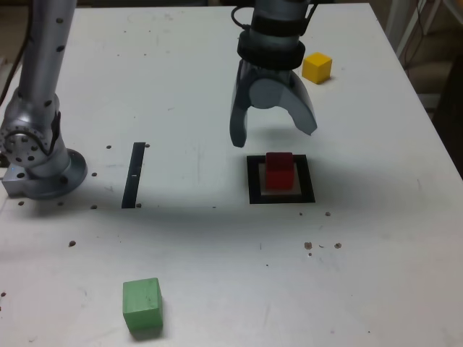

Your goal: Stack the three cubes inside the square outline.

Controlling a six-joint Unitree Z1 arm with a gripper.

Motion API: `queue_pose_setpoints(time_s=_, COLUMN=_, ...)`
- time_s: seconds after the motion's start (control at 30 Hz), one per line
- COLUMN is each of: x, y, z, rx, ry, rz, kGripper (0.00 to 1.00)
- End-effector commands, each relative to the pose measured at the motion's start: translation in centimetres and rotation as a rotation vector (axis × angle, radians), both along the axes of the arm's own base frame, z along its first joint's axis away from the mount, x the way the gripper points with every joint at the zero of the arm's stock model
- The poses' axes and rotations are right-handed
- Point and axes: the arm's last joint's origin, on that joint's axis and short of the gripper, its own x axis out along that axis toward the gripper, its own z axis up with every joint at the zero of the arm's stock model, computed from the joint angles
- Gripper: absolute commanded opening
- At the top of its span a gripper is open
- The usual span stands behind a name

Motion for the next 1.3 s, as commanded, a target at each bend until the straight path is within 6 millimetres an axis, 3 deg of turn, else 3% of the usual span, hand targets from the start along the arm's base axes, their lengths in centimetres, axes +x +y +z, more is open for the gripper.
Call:
queue_pose_setpoints(time_s=0.0, x=-0.5, y=0.5, z=0.7, rx=0.014, ry=-0.018, rz=-0.001, kGripper=1.00)
queue_pose_setpoints(time_s=0.53, x=-0.9, y=3.2, z=1.9, rx=0.077, ry=-0.057, rz=0.033, kGripper=0.99)
queue_pose_setpoints(time_s=1.03, x=2.5, y=7.2, z=3.2, rx=0.168, ry=-0.160, rz=0.105, kGripper=0.99)
queue_pose_setpoints(time_s=1.27, x=3.5, y=9.9, z=3.5, rx=0.161, ry=-0.187, rz=0.169, kGripper=0.99)
